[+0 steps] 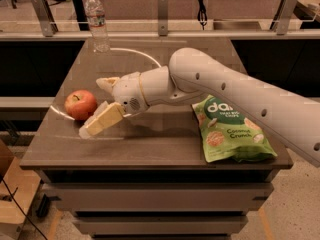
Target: Move apple near water bottle
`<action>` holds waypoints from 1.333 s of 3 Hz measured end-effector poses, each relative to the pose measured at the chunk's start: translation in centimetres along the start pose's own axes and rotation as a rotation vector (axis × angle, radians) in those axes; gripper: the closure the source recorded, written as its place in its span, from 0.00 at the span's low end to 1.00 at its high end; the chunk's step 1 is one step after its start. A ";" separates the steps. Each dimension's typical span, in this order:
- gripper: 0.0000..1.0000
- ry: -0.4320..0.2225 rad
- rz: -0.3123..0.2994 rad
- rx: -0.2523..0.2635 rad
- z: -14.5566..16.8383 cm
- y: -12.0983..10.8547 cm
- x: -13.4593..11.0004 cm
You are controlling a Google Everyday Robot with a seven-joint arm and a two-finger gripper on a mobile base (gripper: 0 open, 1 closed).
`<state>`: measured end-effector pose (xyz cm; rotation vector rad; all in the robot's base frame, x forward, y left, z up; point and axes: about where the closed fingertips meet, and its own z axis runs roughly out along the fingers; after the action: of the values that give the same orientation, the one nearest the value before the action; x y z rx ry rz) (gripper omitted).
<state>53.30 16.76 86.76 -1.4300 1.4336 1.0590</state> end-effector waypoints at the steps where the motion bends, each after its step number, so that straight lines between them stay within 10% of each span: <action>1: 0.00 -0.027 -0.007 -0.026 2.2 -0.2 -0.2; 4: 0.65 -0.082 0.011 -0.051 4.1 -1.3 -0.4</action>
Offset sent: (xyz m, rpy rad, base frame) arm 0.0122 0.0479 -0.0213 0.0778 0.0497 0.0587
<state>54.60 20.83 85.87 -1.4000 1.3662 1.1558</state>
